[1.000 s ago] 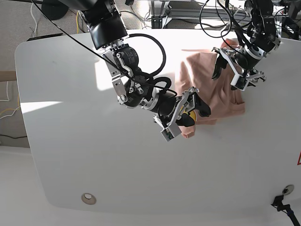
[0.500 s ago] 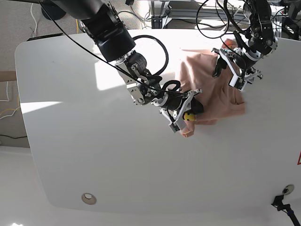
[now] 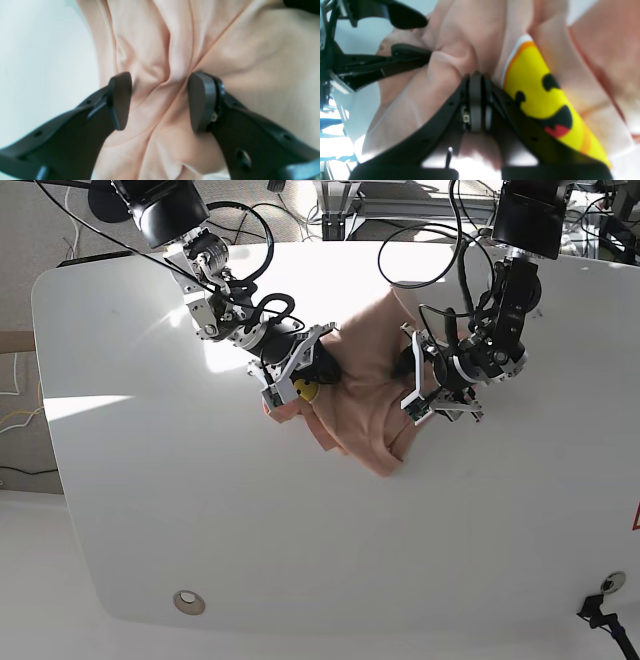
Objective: Fold the T-shirt properly
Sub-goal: 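Lower the bundle onto the table and flatten it with both grippers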
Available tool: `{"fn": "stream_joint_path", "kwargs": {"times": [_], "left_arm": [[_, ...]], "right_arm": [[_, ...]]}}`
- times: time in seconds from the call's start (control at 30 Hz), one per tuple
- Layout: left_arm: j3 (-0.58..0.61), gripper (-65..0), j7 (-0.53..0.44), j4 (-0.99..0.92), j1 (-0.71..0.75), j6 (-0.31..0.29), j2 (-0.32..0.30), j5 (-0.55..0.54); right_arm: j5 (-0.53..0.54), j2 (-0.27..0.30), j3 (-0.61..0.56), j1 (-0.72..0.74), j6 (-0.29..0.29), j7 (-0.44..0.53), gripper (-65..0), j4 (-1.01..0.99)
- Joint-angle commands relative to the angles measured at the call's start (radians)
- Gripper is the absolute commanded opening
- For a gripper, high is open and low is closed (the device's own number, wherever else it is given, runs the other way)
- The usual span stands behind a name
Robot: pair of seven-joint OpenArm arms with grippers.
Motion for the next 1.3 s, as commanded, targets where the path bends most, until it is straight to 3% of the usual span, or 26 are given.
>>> {"fn": "stream_joint_path", "kwargs": {"times": [0.0,0.1,0.3,0.47,0.57,0.67,0.8,0.93,1.1,1.27], "left_arm": [[0.009,-32.0,-0.012,0.018,-0.041,0.001,-0.007,-0.006],[0.002,-32.1,-0.012,0.052,-0.075,0.001,-0.007,-0.008],[-0.128,-32.1,-0.010,0.346,-0.002,0.006,-0.048,-0.006],[-0.202,-32.1,-0.010,0.428,0.156,0.006,-0.045,-0.008],[-0.205,-32.1,-0.010,0.424,0.240,0.006,-0.043,-0.008],[-0.200,-32.1,-0.012,0.403,0.292,0.006,-0.014,-0.006],[-0.176,-32.1,-0.012,0.266,0.291,0.007,0.010,-0.005],[-0.122,-32.1,-0.023,0.113,0.197,0.007,0.018,-0.006],[-0.102,-32.1,-0.159,-0.034,0.114,0.007,0.018,-0.005],[-0.110,-32.1,-0.187,-0.028,0.087,0.007,0.010,-0.006]], "right_arm": [[0.011,0.002,0.042,-0.004,0.012,-0.024,-65.0,0.080],[0.011,0.002,0.108,-0.031,0.012,-0.084,-65.0,0.187],[0.011,-0.004,0.193,0.001,0.012,-0.213,-65.0,0.368],[0.006,-0.036,0.188,0.068,0.012,-0.216,-65.0,0.282],[-0.098,-0.078,0.187,0.104,0.021,-0.214,-65.0,0.189],[-0.239,-0.142,0.188,0.111,0.054,-0.179,-65.0,0.115],[-0.327,-0.175,0.190,0.105,0.090,-0.119,-65.0,0.031],[-0.335,-0.168,0.193,0.061,0.090,-0.084,-65.0,0.014],[-0.335,-0.119,0.193,-0.021,0.085,-0.059,-65.0,0.095],[-0.336,-0.102,0.225,-0.050,0.084,-0.058,-65.0,0.127]]}}
